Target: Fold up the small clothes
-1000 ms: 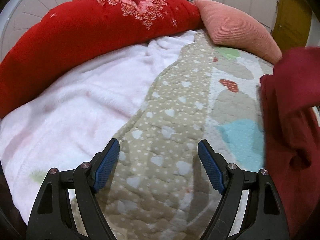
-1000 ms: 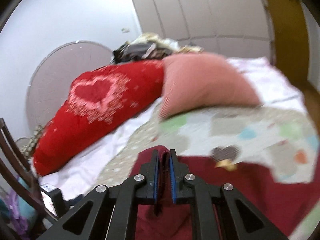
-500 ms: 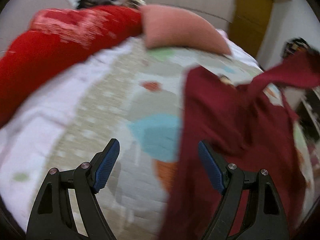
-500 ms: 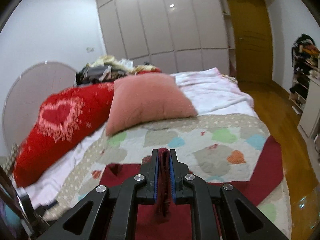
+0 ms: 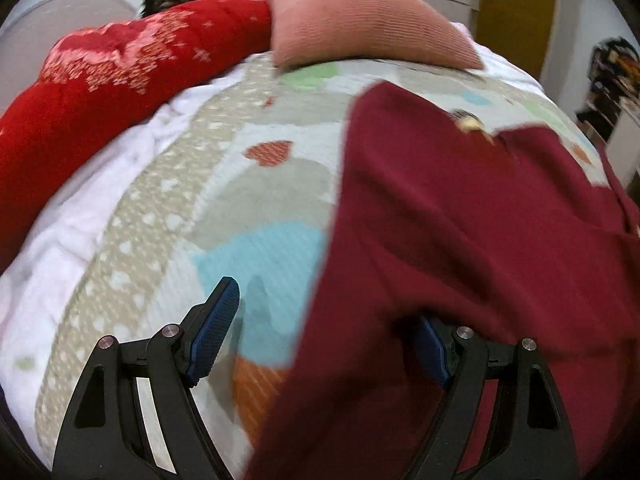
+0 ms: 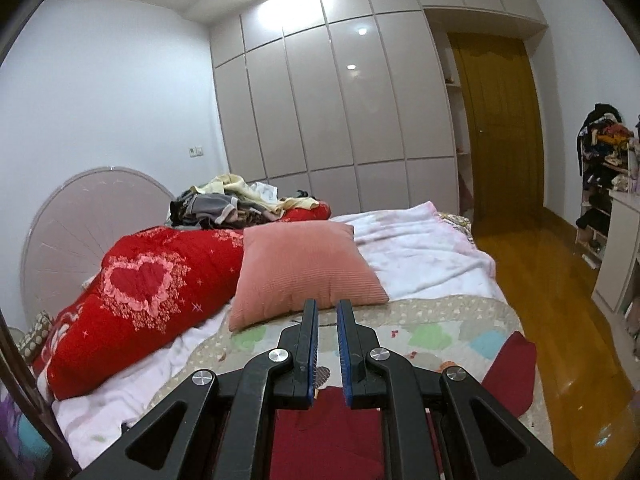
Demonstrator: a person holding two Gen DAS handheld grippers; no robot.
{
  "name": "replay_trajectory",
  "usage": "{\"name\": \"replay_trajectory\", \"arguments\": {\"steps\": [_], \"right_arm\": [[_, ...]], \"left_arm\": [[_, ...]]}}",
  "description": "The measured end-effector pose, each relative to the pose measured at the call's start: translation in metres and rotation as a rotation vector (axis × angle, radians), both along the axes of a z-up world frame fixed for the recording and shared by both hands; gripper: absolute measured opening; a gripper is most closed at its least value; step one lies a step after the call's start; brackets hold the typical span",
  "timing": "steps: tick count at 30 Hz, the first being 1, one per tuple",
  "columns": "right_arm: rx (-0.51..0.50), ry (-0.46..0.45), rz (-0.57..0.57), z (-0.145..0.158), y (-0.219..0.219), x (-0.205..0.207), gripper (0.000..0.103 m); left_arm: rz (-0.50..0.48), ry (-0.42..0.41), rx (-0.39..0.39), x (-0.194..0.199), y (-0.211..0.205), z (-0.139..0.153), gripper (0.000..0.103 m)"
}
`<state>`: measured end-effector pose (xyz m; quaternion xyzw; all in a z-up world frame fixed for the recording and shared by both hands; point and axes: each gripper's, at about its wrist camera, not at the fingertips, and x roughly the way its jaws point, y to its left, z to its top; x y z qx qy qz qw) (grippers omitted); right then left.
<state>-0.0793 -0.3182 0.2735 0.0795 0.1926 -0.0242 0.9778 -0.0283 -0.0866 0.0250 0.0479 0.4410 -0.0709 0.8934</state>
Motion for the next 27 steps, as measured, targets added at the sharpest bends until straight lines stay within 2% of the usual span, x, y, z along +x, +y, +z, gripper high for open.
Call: {"name": "replay_trajectory", "arguments": {"steps": [3,5,6,8,9,10,15,19,23,27], "right_arm": [[0.018,0.078,0.007,-0.017,-0.004,0.010,0.009],[0.064,0.145,0.018,-0.043,-0.008,0.020,0.010],[0.088,0.184,0.032,-0.058,-0.008,0.027,0.014],[0.130,0.284,0.065,-0.094,-0.004,0.042,0.032],[0.149,0.332,0.076,-0.116,0.002,0.051,0.048],[0.162,0.359,0.089,-0.130,0.006,0.057,0.051],[0.189,0.456,0.207,-0.190,0.047,0.087,0.051],[0.066,0.487,0.328,-0.216,0.097,0.121,0.051],[-0.080,0.498,0.381,-0.235,0.130,0.150,0.051],[-0.053,0.496,0.481,-0.249,0.149,0.181,0.051]], "left_arm": [[0.061,-0.011,-0.038,0.014,0.027,0.003,0.082],[0.118,-0.018,-0.054,0.018,0.047,0.005,0.082],[0.145,-0.007,-0.073,0.021,0.057,0.003,0.082],[0.153,0.049,-0.154,0.026,0.072,-0.005,0.082],[0.155,0.065,-0.166,0.026,0.074,-0.008,0.082],[0.150,0.061,-0.161,0.025,0.075,-0.008,0.082],[0.124,0.042,-0.131,0.016,0.071,-0.005,0.082],[0.102,0.052,-0.149,0.012,0.075,-0.005,0.082],[0.082,0.051,-0.148,0.006,0.078,-0.005,0.082],[0.080,0.048,-0.158,0.005,0.080,-0.007,0.082]]}}
